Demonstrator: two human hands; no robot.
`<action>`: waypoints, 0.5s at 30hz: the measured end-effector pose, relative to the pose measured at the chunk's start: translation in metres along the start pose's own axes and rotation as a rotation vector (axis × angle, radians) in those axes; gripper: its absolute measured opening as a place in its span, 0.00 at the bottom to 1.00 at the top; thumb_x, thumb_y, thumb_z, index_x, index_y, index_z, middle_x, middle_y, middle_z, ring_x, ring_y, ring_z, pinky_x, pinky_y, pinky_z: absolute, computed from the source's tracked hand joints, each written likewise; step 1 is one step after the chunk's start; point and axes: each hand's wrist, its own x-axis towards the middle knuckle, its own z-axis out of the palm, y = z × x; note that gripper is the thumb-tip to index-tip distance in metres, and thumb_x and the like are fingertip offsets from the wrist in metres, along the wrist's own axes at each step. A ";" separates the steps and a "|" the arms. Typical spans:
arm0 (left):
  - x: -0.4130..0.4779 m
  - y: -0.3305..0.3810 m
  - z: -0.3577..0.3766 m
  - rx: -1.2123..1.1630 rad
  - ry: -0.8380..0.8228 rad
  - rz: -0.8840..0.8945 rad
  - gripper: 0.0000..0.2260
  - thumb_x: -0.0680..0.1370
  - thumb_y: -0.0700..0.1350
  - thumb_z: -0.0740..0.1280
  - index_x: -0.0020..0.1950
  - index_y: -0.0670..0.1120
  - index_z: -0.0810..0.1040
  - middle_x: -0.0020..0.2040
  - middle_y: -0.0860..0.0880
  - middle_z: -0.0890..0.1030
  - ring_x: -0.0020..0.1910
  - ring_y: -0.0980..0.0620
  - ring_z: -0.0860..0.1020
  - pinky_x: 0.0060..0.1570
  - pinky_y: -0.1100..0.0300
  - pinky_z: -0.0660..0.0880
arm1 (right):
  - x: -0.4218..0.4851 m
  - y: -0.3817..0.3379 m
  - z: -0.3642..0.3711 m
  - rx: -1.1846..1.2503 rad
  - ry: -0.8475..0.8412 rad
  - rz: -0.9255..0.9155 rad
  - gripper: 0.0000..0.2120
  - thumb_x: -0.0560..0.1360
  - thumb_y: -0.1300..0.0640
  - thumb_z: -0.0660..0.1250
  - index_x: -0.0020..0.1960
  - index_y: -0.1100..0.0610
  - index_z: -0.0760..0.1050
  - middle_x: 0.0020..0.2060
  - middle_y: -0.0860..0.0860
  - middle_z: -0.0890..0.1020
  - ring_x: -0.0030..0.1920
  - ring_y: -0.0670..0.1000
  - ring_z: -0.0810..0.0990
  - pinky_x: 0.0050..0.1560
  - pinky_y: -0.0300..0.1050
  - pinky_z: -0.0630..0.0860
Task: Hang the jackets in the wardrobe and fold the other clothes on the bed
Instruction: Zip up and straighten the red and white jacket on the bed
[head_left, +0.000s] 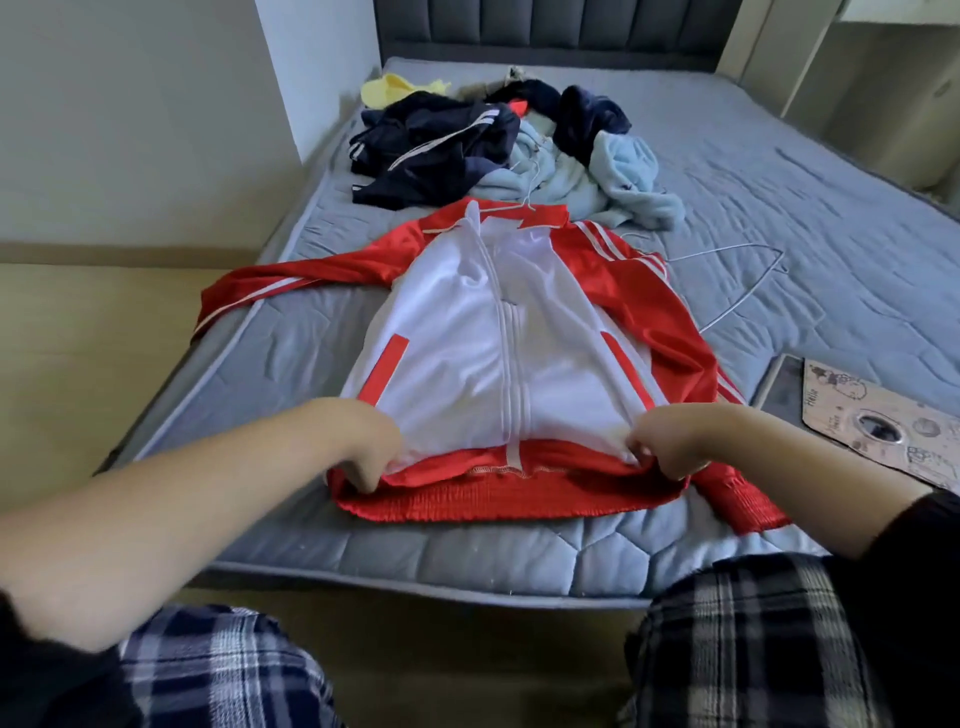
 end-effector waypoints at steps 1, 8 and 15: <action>0.002 0.007 -0.006 0.005 -0.029 -0.021 0.07 0.74 0.48 0.66 0.41 0.45 0.78 0.40 0.47 0.80 0.39 0.47 0.78 0.43 0.57 0.74 | 0.000 -0.002 -0.001 0.004 -0.016 -0.016 0.17 0.68 0.67 0.60 0.55 0.59 0.76 0.50 0.58 0.81 0.49 0.60 0.81 0.49 0.51 0.79; 0.024 0.067 -0.059 -0.170 0.640 0.083 0.29 0.72 0.70 0.61 0.50 0.44 0.79 0.50 0.45 0.80 0.51 0.43 0.78 0.42 0.54 0.66 | 0.006 0.027 -0.003 0.657 0.256 0.127 0.16 0.76 0.43 0.64 0.41 0.55 0.80 0.39 0.50 0.83 0.36 0.48 0.78 0.32 0.35 0.71; 0.066 0.144 -0.079 -0.291 0.907 0.367 0.25 0.71 0.61 0.69 0.59 0.47 0.71 0.59 0.46 0.74 0.58 0.45 0.72 0.49 0.51 0.70 | 0.021 0.060 0.029 0.432 0.269 0.550 0.30 0.73 0.45 0.67 0.67 0.63 0.69 0.63 0.60 0.75 0.62 0.59 0.75 0.59 0.49 0.74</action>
